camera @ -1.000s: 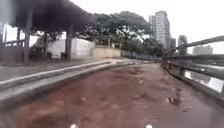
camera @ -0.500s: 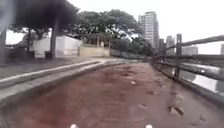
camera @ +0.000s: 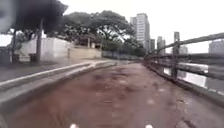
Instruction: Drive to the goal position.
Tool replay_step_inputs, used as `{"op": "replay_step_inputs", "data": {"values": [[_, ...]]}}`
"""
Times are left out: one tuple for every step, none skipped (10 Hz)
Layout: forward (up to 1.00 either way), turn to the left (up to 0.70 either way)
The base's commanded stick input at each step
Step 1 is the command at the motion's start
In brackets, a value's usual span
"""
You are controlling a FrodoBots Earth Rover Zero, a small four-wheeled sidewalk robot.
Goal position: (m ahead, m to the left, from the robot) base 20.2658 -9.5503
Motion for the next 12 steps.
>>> {"op": "replay_step_inputs", "data": {"values": [[0.85,0.02],[0.85,0.0],[0.85,-0.09],[0.85,-0.21],[0.85,-0.32],[0.85,-0.26],[0.85,-0.02],[0.85,0.0],[0.85,0.02],[0.85,0.02],[0.85,0.02],[0.85,0.02]]}}
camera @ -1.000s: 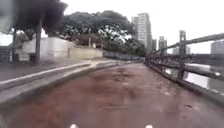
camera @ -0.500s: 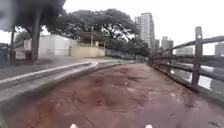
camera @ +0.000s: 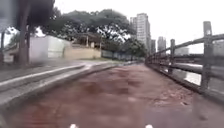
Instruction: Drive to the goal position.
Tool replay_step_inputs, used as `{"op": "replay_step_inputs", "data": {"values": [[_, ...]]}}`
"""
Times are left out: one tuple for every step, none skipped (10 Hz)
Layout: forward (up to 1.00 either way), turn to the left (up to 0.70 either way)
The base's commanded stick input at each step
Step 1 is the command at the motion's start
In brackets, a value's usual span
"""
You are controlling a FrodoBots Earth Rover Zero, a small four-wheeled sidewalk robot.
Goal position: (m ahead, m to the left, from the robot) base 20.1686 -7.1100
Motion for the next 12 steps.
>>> {"op": "replay_step_inputs", "data": {"values": [[0.85,0.02],[0.85,0.02],[0.85,0.02],[0.85,0.02],[0.85,0.02],[0.85,0.02],[0.85,0.02],[0.85,0.02],[0.85,0.02],[0.85,0.02],[0.85,0.02],[0.85,0.02]]}}
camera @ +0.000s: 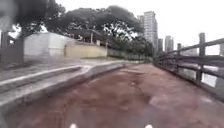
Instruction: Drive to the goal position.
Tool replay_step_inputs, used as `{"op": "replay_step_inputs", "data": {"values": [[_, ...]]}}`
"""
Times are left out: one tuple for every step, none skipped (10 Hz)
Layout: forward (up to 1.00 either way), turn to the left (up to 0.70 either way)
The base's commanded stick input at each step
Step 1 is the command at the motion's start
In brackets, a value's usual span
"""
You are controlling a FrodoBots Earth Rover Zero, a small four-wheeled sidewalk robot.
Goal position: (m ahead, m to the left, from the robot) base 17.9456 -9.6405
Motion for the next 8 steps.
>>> {"op": "replay_step_inputs", "data": {"values": [[0.85,0.02],[0.85,0.02],[0.85,0.02],[0.85,0.02],[0.85,0.02],[0.85,0.02],[0.85,0.02],[0.85,0.02]]}}
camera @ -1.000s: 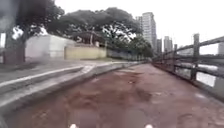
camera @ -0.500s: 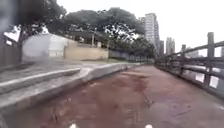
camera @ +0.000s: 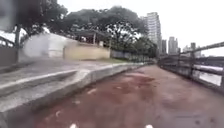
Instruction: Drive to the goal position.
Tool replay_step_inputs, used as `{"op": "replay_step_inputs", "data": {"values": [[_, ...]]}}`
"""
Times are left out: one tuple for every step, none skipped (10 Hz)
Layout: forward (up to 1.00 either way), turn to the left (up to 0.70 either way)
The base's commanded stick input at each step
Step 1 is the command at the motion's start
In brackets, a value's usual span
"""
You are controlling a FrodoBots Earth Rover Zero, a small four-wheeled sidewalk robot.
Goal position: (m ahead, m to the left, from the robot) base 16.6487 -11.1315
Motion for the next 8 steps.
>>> {"op": "replay_step_inputs", "data": {"values": [[0.85,-0.05],[0.85,-0.17],[0.85,-0.32],[0.85,-0.32],[0.85,-0.32],[0.85,-0.32],[0.85,-0.32],[0.85,-0.32]]}}
